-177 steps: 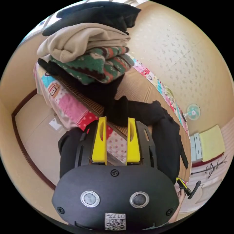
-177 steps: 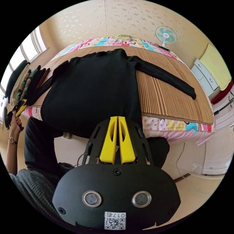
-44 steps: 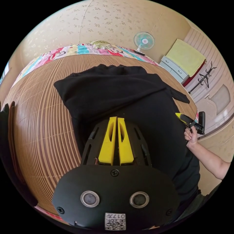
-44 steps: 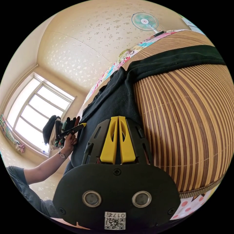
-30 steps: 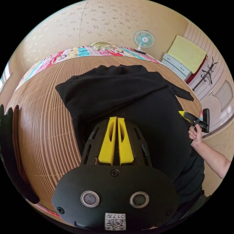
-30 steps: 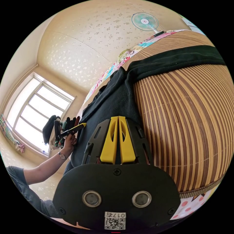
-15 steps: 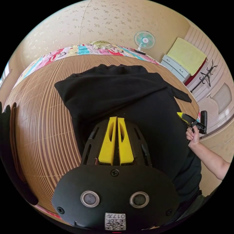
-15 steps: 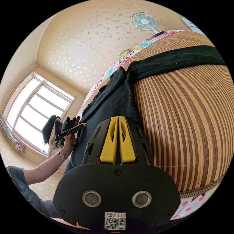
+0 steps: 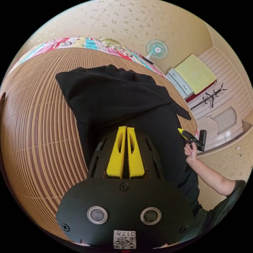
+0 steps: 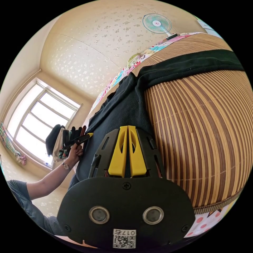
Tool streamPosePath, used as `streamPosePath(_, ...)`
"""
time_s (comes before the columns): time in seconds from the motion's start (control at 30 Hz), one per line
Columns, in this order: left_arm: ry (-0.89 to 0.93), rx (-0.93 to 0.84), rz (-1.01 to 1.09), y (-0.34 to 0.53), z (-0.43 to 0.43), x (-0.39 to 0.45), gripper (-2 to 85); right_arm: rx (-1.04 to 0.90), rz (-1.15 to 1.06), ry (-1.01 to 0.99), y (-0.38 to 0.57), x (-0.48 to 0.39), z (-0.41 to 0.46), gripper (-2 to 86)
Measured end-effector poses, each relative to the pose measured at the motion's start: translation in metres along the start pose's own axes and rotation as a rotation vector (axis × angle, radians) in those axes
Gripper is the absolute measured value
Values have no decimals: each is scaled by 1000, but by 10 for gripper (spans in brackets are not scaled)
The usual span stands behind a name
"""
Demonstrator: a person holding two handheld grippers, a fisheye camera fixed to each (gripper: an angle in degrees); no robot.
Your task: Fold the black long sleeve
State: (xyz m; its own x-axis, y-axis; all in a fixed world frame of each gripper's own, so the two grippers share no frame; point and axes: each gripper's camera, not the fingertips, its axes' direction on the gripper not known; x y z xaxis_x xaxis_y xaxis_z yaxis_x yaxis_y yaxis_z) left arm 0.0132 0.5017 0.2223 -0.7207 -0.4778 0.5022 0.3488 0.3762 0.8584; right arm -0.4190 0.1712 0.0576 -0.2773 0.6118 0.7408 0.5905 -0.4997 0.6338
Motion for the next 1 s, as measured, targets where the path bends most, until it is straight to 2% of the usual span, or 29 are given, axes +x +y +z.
streamPosePath(1.0,70,10,-27,-23,-30,-30,-10,3,-6,9,11,5,0,4)
